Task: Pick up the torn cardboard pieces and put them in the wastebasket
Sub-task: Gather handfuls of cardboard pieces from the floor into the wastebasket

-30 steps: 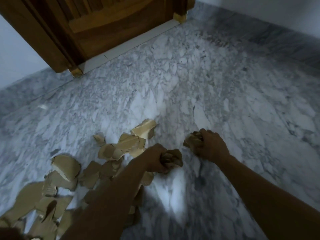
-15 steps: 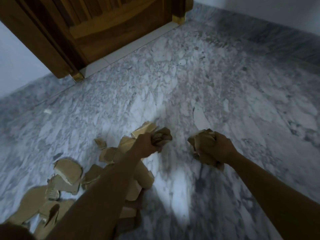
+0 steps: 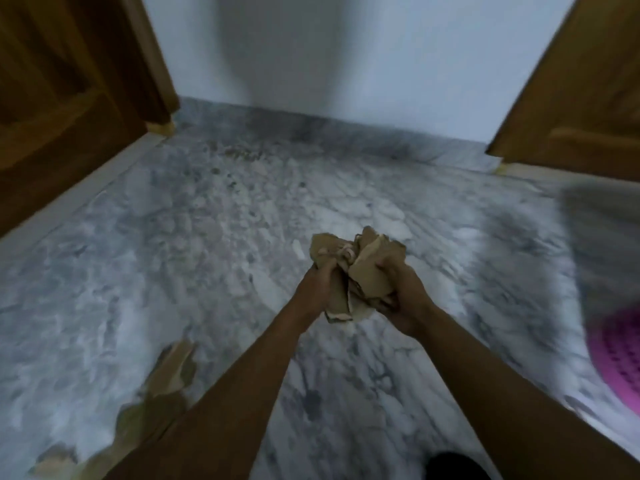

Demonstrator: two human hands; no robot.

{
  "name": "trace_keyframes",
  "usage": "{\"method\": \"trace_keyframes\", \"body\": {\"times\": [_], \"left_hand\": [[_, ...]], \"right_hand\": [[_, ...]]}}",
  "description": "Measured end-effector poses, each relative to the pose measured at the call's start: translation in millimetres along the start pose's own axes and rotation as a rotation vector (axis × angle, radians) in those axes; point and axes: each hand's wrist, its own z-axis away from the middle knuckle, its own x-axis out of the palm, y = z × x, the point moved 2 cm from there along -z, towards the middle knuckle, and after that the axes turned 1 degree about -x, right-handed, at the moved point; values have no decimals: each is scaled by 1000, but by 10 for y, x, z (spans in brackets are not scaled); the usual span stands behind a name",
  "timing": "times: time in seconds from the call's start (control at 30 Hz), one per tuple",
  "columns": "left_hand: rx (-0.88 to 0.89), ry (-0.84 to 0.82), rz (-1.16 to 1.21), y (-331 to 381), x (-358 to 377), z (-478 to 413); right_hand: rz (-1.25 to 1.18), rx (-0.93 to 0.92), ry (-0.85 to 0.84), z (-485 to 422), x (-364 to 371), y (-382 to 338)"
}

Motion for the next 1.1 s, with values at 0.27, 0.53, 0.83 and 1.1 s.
{"method": "trace_keyframes", "body": {"times": [0.27,0.53,0.83,1.1], "left_hand": [[278,-244,-356,1162,1958,81],[500,-492,-624,1837,4443,344],[182,-594,-529,1727,5973,351],[269,-479,-531,1756,5467,63]], "right_hand": [[-4,-56,355,1199,-1661,-1185],[158,-221,708,2427,-3591,-2124],[263,-282,997,2491,-5119,-2196],[483,-241,713,2031,-4831,-2395]]}}
